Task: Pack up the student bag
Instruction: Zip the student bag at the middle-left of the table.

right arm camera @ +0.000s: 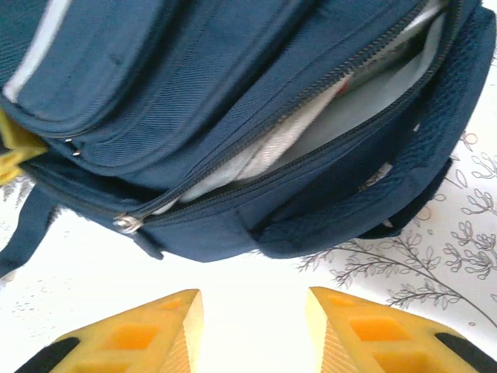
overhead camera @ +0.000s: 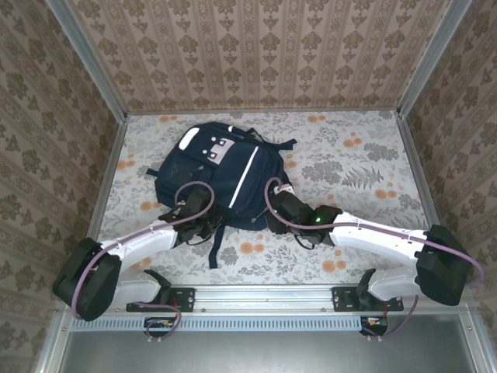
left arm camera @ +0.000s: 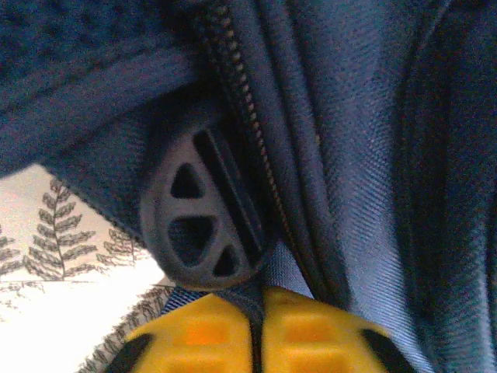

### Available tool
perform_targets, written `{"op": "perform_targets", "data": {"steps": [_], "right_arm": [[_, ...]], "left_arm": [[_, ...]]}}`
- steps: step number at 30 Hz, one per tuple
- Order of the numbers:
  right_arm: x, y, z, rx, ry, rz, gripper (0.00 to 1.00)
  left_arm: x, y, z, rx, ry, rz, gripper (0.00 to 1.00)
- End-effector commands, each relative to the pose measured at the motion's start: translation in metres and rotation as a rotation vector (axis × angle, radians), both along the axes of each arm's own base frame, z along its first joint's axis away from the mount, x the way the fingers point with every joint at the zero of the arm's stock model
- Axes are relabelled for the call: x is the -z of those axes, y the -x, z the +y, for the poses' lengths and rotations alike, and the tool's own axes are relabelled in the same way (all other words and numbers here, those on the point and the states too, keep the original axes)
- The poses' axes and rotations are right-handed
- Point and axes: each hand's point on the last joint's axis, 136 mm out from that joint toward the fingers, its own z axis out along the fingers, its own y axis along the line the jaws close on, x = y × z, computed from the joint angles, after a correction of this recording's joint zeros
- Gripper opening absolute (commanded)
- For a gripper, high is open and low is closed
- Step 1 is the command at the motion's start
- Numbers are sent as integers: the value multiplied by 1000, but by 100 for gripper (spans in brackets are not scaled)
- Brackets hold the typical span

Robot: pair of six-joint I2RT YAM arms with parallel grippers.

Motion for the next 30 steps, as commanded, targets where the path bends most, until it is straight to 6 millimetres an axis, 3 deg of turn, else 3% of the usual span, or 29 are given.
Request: {"op": "perform_targets", "data": {"steps": [1,6,10,15,20,30], "right_arm": [[-10,3,2,21,34,-19,40],[-13,8,1,57,64,-28,39],[-15,13,6,55,77,-26,30],[-20,10,19,48,55,-27,26],[-5,1,32,54,111,5,24],[9,-11,25,156,262,29,26]], "left_arm": [[-41,-27,-22,31,59,-117,0],[-74,-28,-35,61,67,-165,0],[-92,-27,-43,77,81,-194,0],[-93,-24,-48,94,82,-186,0],[-90,-22,-48,89,87,-179,0],[-92,-21,-45,82,84,-183,0]]}}
